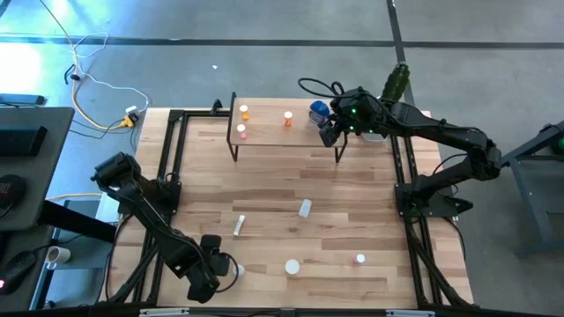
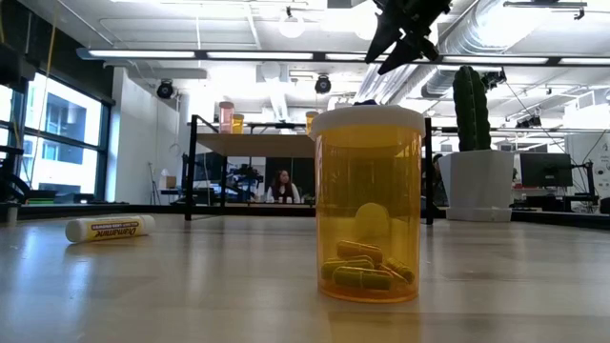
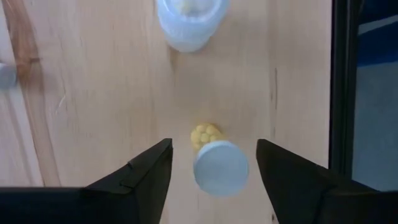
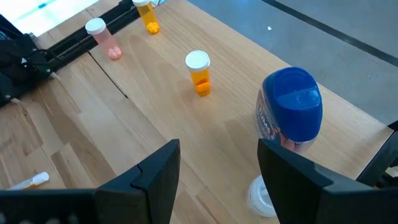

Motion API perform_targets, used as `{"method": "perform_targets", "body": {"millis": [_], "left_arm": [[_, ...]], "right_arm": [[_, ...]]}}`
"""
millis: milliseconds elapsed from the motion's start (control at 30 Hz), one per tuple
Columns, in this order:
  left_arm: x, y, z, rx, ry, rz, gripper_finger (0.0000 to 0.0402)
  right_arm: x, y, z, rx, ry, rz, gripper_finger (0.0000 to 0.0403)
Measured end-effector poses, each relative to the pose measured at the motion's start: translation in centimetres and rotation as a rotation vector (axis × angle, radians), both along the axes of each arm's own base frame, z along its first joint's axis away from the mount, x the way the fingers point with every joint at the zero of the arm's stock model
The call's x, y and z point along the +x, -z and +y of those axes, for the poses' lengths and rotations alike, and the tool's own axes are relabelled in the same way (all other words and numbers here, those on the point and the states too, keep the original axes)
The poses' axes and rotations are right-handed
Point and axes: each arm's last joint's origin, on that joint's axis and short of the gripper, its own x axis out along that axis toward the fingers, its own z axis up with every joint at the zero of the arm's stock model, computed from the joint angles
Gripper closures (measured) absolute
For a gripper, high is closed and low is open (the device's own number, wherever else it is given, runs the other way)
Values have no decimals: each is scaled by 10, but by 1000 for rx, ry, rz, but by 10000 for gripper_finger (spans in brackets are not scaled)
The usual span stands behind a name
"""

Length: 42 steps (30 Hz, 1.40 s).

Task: Pick and place medicine bottles onto shelf by color
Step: Put the yellow pill bottle on the shelf

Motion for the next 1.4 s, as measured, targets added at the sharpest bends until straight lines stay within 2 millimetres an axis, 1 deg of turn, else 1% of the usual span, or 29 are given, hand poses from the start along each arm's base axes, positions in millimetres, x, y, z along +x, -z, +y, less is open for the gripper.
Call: {"method": "perform_targets", "body": {"millis": [167, 467, 600, 767, 933, 1100, 1267, 1400], "left_arm": [[0, 0, 0, -6, 34, 6, 222], [0, 0, 0, -17, 36, 16, 280], [0, 0, 0, -21, 28, 19, 290], [4, -5, 3, -54, -7, 31, 288], [17, -16, 8, -101, -29, 28, 285], [30, -33, 20, -91, -39, 45, 285], [39, -55, 38, -17, -33, 86, 285], [51, -74, 54, 8, -25, 71, 284]], "right_arm": [[0, 0, 0, 0, 0, 0, 197], [0, 0, 0, 0, 0, 0, 197], [0, 0, 0, 0, 0, 0, 197], [0, 0, 0, 0, 0, 0, 197], [0, 0, 0, 0, 0, 2, 197], [-1, 1, 0, -12, -16, 23, 197], [-1, 1, 0, -13, -19, 29, 197], [-1, 1, 0, -19, -24, 31, 197]]}}
